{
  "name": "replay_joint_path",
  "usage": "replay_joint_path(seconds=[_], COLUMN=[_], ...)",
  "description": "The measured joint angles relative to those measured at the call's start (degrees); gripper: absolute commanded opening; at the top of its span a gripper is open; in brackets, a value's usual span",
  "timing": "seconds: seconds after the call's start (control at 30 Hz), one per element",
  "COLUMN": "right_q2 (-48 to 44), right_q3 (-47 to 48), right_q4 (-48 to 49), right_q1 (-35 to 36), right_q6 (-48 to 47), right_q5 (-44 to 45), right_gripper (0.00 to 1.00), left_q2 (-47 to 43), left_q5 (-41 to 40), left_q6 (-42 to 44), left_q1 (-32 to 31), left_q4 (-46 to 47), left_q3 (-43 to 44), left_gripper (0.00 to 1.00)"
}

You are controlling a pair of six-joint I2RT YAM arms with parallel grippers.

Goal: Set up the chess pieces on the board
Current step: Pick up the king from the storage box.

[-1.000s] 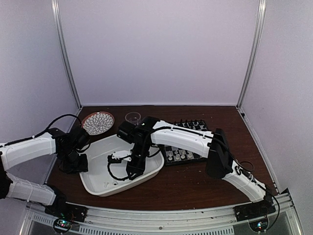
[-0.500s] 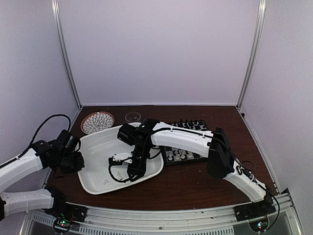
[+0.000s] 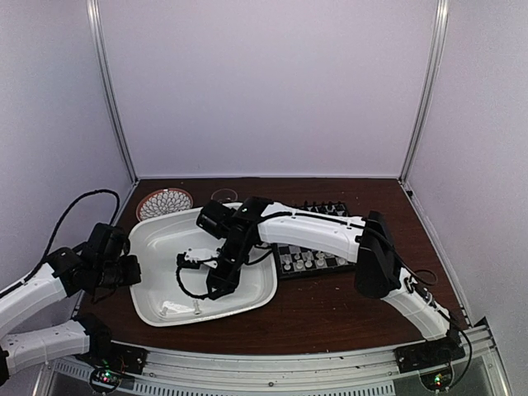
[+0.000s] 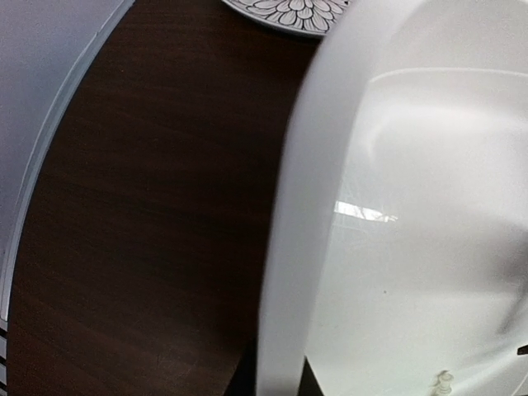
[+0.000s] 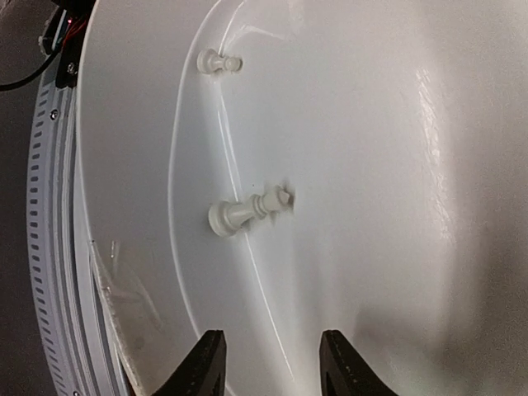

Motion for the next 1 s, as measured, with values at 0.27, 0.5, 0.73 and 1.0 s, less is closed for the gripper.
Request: replay_joint_path(seconds=[0.27,0.5,0.73,1.0], right_q2=[0.1,1.3,4.0,7.1], right_q3=[-2.3,0.2,2.4,4.2], right_q4=[4.4,5.0,7.3,10.7], right_q1=[0.8,2.6,4.5,5.3], right_q6=[8.3,9.9,11.0,13.0], right_q5=[0.2,0.2,0.0,1.4], right_gripper=[0.4,0.43,0.45,0.47], left_q2=[0.2,1.8,4.0,3.8], left_q5=[-0.7,-2.6,-4.0,-6.4], left_q6=[-1.7,-6.3,-10.6,-15.5], left_q1=[-0.8,-3.4,-7.1,-11.3], left_q4=[-0.1,-0.2,-0.5,-2.8], left_q3=[-0.3,-0.2,0.8,1.3], left_gripper=[0.0,0.0,0.0,0.0])
